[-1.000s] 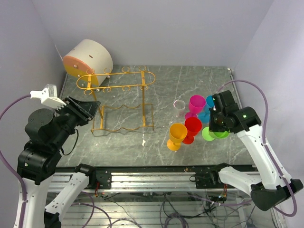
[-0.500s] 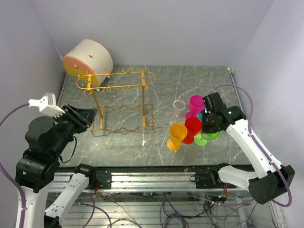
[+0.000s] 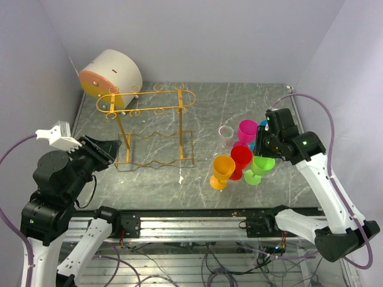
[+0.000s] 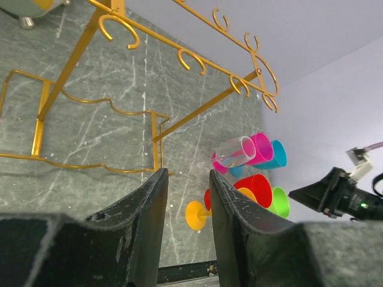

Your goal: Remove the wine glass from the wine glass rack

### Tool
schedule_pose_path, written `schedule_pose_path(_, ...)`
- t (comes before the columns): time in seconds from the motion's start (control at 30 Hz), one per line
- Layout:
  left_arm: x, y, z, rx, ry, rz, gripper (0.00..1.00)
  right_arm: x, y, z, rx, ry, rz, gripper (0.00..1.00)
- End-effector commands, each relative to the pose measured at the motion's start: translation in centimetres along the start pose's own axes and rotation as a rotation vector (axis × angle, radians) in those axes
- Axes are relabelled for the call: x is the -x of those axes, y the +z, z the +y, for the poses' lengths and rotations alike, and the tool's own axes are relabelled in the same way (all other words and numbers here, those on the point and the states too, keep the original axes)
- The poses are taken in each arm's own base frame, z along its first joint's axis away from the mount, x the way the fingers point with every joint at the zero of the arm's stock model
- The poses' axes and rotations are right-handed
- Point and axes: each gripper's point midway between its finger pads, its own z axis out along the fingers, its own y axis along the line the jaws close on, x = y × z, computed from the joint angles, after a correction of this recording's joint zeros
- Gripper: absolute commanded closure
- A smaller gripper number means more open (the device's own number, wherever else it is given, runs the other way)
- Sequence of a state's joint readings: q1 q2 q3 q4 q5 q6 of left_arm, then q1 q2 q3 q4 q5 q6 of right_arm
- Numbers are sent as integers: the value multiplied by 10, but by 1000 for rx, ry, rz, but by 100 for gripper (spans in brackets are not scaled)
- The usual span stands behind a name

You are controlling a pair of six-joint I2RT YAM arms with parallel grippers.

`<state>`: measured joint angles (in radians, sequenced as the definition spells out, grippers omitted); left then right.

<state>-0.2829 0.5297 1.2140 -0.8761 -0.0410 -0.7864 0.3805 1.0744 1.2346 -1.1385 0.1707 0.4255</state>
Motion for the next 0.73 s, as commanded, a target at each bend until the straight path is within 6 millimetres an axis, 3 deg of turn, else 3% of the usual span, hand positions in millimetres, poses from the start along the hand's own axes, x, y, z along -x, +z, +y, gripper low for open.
schedule_pose_path(0.0, 11, -14, 11, 34, 36, -79, 55, 25, -21, -7, -22, 8, -109, 60)
schedule_pose_path(0.17, 14, -26, 25, 59, 58, -141, 55, 64, -30, -8, -46, 41, -264, 60)
schedule_pose_path(0.37, 19, -45, 40, 99, 83, -207, 53, 112, -56, 5, 34, 101, -478, 54)
schedule_pose_path(0.53, 25, -63, 52, 147, 93, -257, 49, 125, -72, 8, 80, 144, -579, 57)
schedule_pose_path(0.7, 26, -67, 55, 164, 90, -255, 47, 124, -77, 8, 92, 142, -599, 55)
